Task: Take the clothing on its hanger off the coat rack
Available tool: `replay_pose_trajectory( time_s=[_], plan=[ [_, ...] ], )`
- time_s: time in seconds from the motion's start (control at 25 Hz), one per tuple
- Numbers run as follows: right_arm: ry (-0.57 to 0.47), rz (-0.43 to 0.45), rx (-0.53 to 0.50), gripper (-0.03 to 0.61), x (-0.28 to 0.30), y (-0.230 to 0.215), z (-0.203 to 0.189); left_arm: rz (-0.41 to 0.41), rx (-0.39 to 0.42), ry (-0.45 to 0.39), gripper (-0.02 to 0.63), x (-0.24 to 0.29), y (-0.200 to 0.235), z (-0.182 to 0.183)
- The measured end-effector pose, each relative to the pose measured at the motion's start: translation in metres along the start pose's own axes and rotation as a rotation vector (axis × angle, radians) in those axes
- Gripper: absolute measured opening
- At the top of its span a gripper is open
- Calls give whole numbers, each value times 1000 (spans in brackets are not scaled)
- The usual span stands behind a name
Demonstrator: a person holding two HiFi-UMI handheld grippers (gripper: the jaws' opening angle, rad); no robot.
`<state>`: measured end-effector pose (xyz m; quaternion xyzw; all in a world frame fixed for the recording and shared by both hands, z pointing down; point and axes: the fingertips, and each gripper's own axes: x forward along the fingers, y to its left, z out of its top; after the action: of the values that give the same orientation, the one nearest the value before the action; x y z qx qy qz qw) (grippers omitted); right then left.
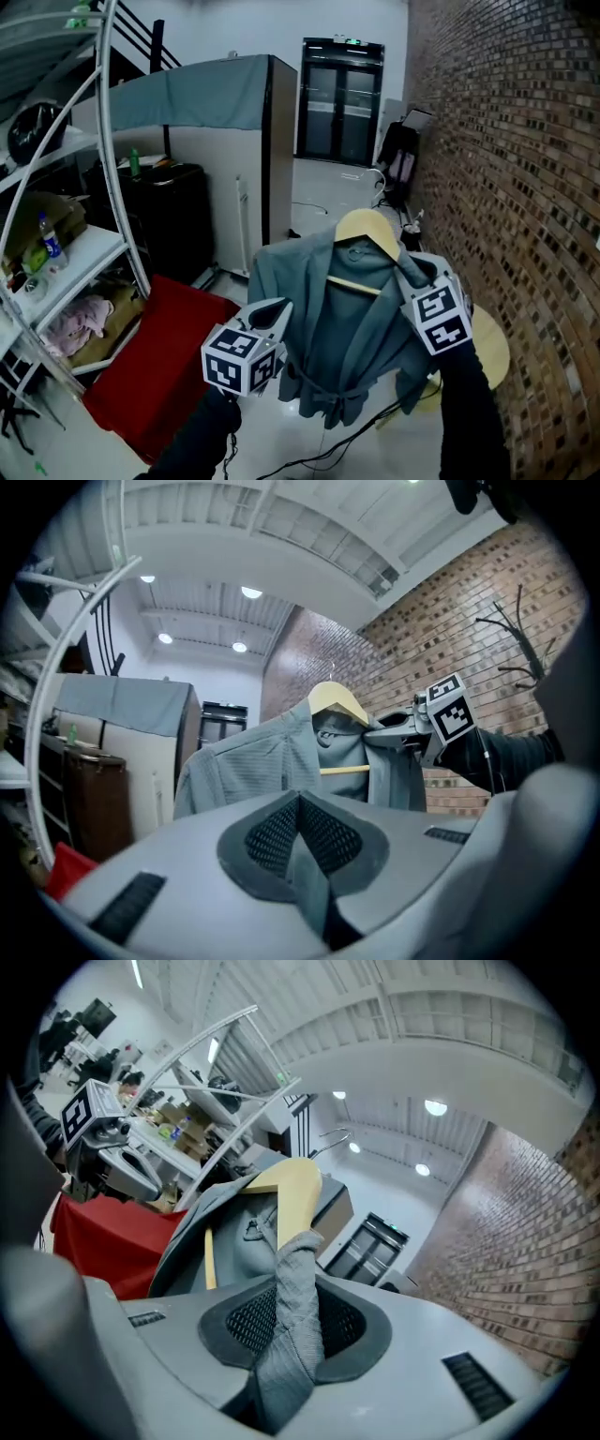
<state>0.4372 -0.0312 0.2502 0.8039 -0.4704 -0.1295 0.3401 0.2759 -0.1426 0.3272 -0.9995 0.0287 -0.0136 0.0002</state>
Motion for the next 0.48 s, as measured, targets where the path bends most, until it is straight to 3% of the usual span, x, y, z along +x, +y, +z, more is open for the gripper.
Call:
replay_pose_trajectory(
  time_s=[0.2, 0.48],
  plan=[
    [-118, 128, -20, 66, 36, 28, 36, 209, -10, 12, -9, -48, 32, -5],
    [-254, 278, -39, 66, 98, 88, 121, 436, -24, 11, -8, -128, 99, -8]
  ],
)
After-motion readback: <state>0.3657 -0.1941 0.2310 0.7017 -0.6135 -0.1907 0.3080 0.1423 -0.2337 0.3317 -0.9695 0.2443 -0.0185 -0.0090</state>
